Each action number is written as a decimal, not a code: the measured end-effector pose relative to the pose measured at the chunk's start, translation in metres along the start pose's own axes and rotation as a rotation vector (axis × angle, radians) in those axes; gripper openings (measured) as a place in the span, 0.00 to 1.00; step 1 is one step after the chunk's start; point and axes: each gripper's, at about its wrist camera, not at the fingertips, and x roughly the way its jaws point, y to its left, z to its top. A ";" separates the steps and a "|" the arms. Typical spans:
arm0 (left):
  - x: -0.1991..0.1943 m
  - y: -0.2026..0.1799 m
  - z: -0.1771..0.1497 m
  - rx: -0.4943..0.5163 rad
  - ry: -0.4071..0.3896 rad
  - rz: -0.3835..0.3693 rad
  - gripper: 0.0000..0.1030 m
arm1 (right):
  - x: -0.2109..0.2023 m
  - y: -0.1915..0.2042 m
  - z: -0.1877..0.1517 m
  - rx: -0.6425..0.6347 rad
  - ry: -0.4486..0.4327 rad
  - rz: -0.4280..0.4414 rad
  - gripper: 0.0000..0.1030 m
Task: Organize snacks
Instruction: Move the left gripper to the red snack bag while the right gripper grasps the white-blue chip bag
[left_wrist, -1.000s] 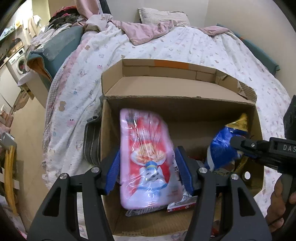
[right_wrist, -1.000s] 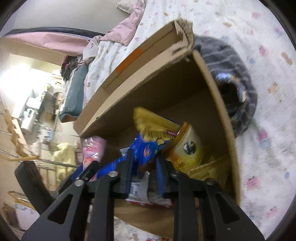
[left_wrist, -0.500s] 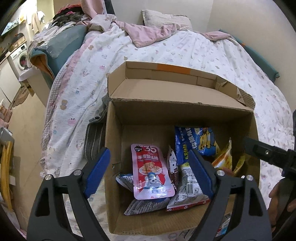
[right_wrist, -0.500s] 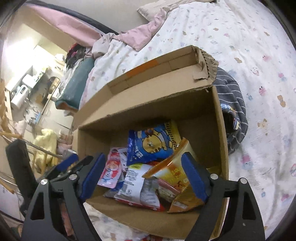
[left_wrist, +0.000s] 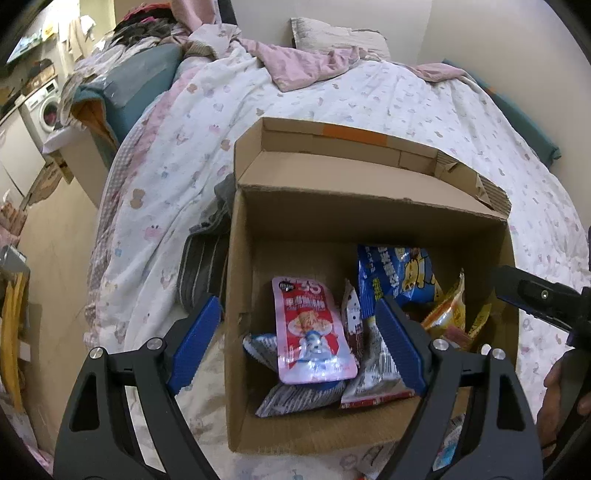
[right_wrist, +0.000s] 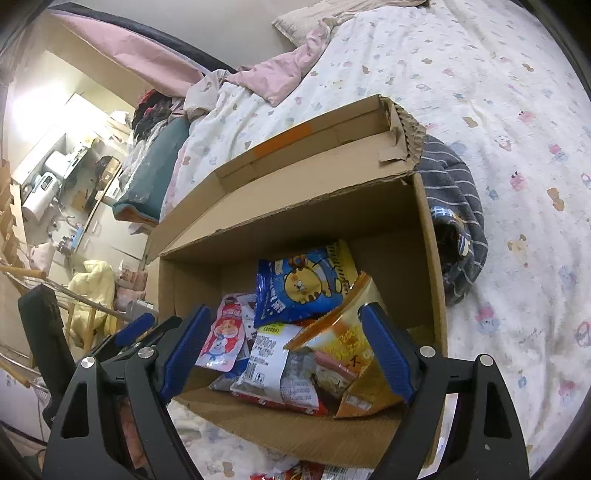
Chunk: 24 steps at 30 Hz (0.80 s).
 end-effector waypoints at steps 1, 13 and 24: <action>-0.002 0.001 -0.002 -0.005 0.003 0.000 0.81 | -0.003 0.002 -0.002 -0.001 -0.002 0.003 0.84; -0.046 0.011 -0.022 -0.062 0.058 0.027 0.81 | -0.046 0.021 -0.030 -0.061 -0.002 -0.005 0.84; -0.070 0.010 -0.069 -0.082 0.100 0.036 0.81 | -0.080 0.019 -0.049 -0.089 -0.010 -0.069 0.84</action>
